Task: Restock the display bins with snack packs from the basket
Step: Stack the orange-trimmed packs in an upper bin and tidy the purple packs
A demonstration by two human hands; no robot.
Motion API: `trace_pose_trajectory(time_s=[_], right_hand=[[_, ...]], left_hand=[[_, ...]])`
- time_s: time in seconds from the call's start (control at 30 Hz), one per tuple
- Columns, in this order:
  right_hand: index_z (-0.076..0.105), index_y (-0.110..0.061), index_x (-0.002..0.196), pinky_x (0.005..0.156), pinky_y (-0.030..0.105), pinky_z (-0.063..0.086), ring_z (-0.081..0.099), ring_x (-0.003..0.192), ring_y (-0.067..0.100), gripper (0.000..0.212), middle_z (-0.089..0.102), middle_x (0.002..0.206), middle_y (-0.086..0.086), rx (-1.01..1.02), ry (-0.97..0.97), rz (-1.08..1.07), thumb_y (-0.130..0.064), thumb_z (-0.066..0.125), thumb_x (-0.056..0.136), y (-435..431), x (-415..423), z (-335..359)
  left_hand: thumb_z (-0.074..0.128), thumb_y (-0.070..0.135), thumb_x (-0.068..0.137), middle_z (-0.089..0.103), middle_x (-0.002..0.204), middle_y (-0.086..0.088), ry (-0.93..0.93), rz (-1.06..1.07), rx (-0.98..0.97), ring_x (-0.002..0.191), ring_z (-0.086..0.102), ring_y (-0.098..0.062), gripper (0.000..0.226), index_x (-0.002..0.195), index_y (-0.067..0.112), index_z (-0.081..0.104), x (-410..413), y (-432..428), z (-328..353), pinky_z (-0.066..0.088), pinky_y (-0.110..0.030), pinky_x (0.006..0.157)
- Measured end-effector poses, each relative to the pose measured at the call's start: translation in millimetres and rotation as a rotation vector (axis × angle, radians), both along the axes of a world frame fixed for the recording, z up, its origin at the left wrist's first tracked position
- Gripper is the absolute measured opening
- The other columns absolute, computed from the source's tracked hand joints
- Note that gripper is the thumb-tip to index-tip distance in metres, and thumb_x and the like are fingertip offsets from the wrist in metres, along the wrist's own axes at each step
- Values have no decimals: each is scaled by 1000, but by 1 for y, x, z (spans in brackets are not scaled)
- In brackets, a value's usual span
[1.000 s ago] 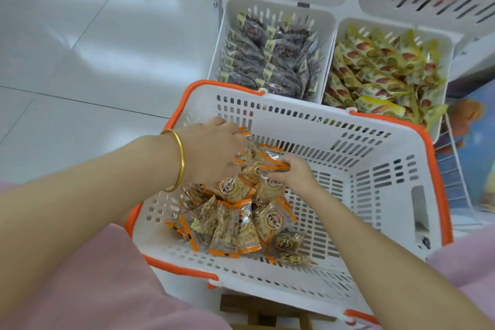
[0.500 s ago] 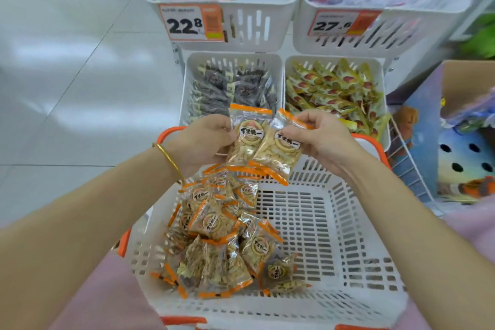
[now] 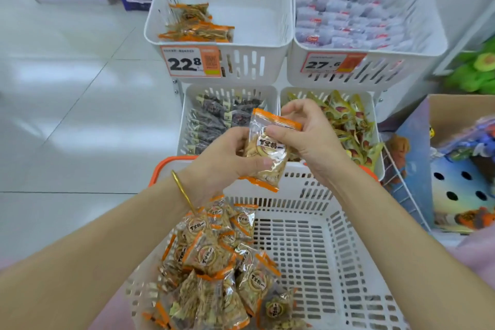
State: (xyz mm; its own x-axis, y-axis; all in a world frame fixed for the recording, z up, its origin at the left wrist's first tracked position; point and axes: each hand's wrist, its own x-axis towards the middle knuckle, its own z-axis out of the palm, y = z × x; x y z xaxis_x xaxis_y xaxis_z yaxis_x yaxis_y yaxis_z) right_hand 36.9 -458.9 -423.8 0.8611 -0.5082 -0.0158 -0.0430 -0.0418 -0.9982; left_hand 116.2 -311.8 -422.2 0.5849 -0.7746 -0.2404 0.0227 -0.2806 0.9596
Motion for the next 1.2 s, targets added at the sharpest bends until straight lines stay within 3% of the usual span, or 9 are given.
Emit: trace_pose_trajectory(time_s=[0.1,0.2,0.27,0.4,0.57,0.7,0.97,1.1,1.2], right_hand=[[52,-23,121,68,35,57,70,84,16,49,69,103,4,33,118,144,-31,73,78,-17,13,25],[62,-21,110,63,34,58,69,84,16,42,73,93,2,-100,143,278,-31,75,71,-27,38,56],[65,-19,95,56,29,57,67,73,10,21,72,81,-2,-148,62,234,-16,74,77,-31,63,77],[61,-16,91,59,29,59,67,71,10,17,68,86,4,-242,-157,-4,-7,72,81,-48,121,122],[60,-20,84,75,44,54,63,82,26,16,61,81,3,-694,-134,-200,-12,73,78,-86,223,120],[62,-10,99,74,28,41,56,90,22,17,57,91,0,-811,27,-158,-8,68,82,-94,279,78],[41,-10,132,92,36,43,47,117,27,41,44,133,13,-586,310,169,1,45,92,-86,300,63],[35,-15,139,101,51,42,43,126,34,51,40,140,14,-577,456,240,-4,42,90,-79,299,73],[28,-20,145,98,45,40,39,129,29,64,32,148,7,-499,428,238,-3,43,86,-79,284,87]], left_hand=[[68,5,83,66,110,-5,-92,23,-69,94,66,-17,44,121,11,49,20,-4,15,56,-32,79],[65,2,84,64,113,-4,-188,66,-158,94,64,-11,44,123,11,46,46,-12,35,54,-22,77],[66,7,84,62,117,-4,-296,114,-199,98,63,-9,47,126,11,44,68,-20,46,51,-20,81],[63,23,88,51,122,4,-794,282,-129,99,47,12,43,127,18,45,114,-30,61,35,-4,86],[33,57,84,41,144,-8,-1241,294,273,139,25,-26,66,131,13,49,169,-29,47,18,-46,116],[17,58,85,33,150,-6,-1281,268,353,143,17,-24,70,134,18,47,179,-28,34,6,-49,117],[17,55,89,34,150,-6,-1289,279,336,144,17,-23,64,135,20,45,180,-29,27,1,-43,118],[15,56,89,33,150,-7,-1291,265,339,144,15,-23,66,136,20,44,180,-28,29,-2,-41,118],[13,58,87,30,151,-5,-1276,228,342,145,12,-21,69,138,20,41,178,-19,34,-2,-41,119]])
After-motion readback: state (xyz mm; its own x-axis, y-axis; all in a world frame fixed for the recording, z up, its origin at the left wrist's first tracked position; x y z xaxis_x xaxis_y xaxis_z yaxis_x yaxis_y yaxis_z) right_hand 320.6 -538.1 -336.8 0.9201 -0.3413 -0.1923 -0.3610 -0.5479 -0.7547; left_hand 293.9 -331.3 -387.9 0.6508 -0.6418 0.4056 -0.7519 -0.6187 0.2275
